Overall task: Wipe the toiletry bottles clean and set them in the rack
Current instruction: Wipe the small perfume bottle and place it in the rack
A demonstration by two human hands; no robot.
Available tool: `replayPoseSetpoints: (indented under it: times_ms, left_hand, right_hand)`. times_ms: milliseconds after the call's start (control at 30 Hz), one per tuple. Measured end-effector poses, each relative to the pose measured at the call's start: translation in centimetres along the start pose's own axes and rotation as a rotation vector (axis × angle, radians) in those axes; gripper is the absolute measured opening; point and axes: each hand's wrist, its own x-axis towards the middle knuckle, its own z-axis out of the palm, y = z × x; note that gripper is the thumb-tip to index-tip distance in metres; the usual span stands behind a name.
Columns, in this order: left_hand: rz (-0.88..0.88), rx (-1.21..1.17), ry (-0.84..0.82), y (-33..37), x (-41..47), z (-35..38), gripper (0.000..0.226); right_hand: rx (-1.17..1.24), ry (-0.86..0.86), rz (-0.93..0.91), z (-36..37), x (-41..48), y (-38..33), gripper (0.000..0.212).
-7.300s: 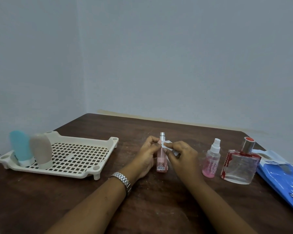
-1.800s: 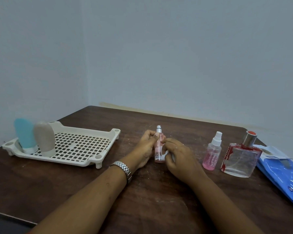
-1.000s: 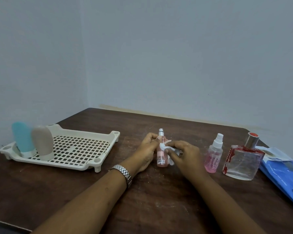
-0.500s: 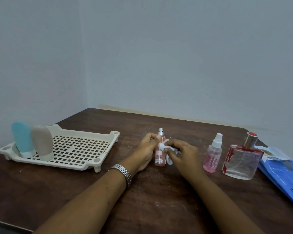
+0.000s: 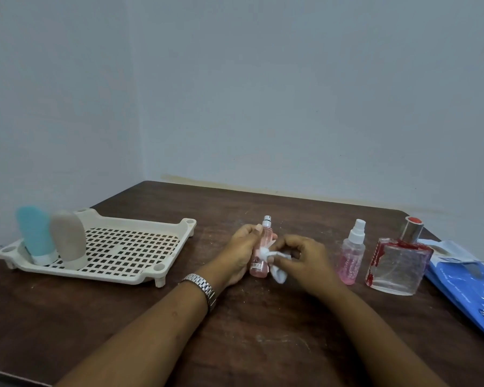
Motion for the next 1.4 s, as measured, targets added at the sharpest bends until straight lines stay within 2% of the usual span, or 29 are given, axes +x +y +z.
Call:
replayPoseSetpoints:
  times_ms: [100,167,267,400,567,700,800,900,1067,1167,1267,1400]
  left_hand:
    - [-0.037,-0.027,-0.033,0.1,-0.5,0.7,0.018]
    - [-0.033,-0.039,-0.03,0.1,-0.6,1.0,0.019]
    - [-0.034,-0.004,0.02,0.1,-0.7,1.0,0.02]
    - [-0.018,-0.02,0.114,0.0,-0.3,0.5,0.025]
    - [0.012,-0.147,0.144,0.7,0.1,0.2,0.032]
    - [0.016,-0.151,0.12,0.7,-0.1,0.2,0.037]
    - [0.029,-0.084,0.085,0.5,-0.1,0.1,0.048]
    - [-0.008,-0.05,-0.037,0.4,-0.4,0.3,0.049]
    - [-0.025,-0.016,-0.14,0.0,-0.6,0.9,0.042]
    - [-0.028,-0.001,-0.177,-0.1,-0.7,0.9,0.036]
    - [0.005,0.04,-0.176,-0.1,-0.7,0.9,0.042]
    - [0.045,0.063,-0.093,-0.2,-0.5,0.9,0.054]
  right_hand:
    - [0.097,0.165,0.056,-0.5,0.3,0.2,0.015]
    - [0.168,0.206,0.088,-0.6,0.3,0.3,0.013]
    - [0.15,0.211,0.073,-0.1,0.3,0.2,0.014]
    - [0.083,0.112,0.032,0.7,-0.1,-0.2,0.019]
    - [0.035,-0.085,-0.079,1.4,-0.4,-1.0,0.014]
    - [0.036,-0.108,-0.094,0.9,-0.4,-1.0,0.008]
    - [0.04,-0.062,-0.102,0.9,-0.2,-0.9,0.012]
    - [0.057,0.076,-0.086,0.9,-0.1,-0.7,0.023]
    - [0.175,0.285,-0.022,0.3,0.4,-0.2,0.016]
    - [0.249,0.318,0.003,0.4,0.4,-0.1,0.013]
    - [0.279,0.325,0.013,0.8,0.3,-0.2,0.017]
    - [0.187,0.292,-0.005,1.1,0.3,-0.1,0.015]
